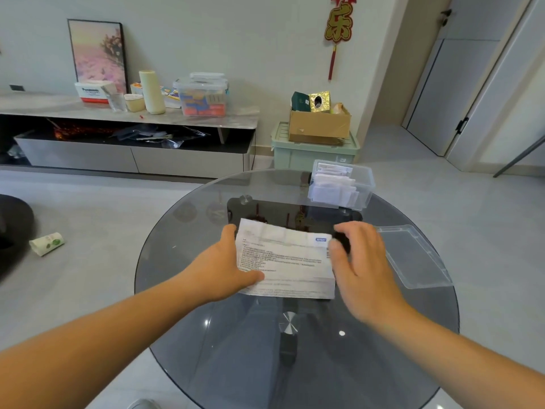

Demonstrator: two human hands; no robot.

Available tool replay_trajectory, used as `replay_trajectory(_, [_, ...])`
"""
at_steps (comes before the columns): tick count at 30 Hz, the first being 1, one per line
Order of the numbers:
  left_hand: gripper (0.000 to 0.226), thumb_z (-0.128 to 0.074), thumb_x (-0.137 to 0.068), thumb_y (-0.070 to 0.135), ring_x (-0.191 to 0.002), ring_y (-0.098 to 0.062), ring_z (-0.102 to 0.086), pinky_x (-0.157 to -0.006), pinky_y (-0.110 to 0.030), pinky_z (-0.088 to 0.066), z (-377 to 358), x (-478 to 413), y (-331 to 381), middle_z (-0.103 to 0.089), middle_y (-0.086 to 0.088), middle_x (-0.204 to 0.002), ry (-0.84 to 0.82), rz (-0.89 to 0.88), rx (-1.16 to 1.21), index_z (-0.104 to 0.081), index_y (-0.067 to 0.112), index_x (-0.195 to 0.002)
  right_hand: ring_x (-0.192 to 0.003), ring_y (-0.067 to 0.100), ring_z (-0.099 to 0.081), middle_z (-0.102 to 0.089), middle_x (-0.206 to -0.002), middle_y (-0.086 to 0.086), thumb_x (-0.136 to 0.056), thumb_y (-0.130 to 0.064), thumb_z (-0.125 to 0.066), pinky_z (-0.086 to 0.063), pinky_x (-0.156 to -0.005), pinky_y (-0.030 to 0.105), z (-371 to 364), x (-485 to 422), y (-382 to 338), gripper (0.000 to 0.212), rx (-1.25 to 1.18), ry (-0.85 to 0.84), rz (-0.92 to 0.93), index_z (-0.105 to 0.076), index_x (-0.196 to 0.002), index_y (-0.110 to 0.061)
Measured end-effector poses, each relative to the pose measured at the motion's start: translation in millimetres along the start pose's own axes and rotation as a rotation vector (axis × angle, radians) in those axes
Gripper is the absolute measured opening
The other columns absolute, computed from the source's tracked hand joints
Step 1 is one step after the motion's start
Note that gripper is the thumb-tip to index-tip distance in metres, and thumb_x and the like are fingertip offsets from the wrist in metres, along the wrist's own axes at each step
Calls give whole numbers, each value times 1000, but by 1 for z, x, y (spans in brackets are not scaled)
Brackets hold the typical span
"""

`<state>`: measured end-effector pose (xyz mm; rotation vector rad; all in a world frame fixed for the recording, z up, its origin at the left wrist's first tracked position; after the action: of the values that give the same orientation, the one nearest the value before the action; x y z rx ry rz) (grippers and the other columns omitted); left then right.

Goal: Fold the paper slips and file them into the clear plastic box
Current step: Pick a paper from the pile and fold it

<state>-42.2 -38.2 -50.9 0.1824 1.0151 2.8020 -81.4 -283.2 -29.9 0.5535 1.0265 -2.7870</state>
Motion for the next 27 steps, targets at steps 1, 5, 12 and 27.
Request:
replay_trajectory(1, [82,-80,-81,36,-101,-14,-63,-72,-19,-52,-3,-1,1,-59,3,-131,12,1,-36,-23,24,-139,-118,8,-39,-44,-125,-10,-96,-52,-31,-32,-99,25,-3,5,-1,44,94,-9,127,-54,-119,-22])
replay_trajectory(5, [103,-80,-77,47,-113,-23,-53,-89,-34,-56,-9,-1,5,-34,-5,-138,40,27,-174,-9,27,-149,-130,14,-34,-45,-141,-8,-97,-53,-28,-36,-106,40,-19,18,-1,51,328,-276,319,-61,-127,-28])
replay_trajectory(12, [64,-43,-98,59,-154,-23,2,-124,-46,-8,-10,7,1,4,1,-168,-159,-210,-532,-22,41,-156,-149,10,0,-6,-166,-16,-90,-71,-4,-6,-121,36,-23,21,6,71,496,-691,260,-18,-155,-47])
replay_trajectory(27, [69,-26,-95,72,-148,-25,-12,-123,-45,-11,-8,31,10,-11,-1,-162,-241,-161,-781,-8,46,-156,-107,14,-59,-66,-113,-7,-100,-37,-55,-49,-81,31,5,-4,19,22,102,-333,-237,-70,-95,-22])
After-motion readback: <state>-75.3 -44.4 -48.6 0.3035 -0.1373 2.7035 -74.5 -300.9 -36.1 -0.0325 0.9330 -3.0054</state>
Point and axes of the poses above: each hand's wrist, its own x-axis away from the middle knuckle, its own z-axis out of the back of the hand, y = z × x, the point moved 2 cm from there along -x, towards the middle knuckle
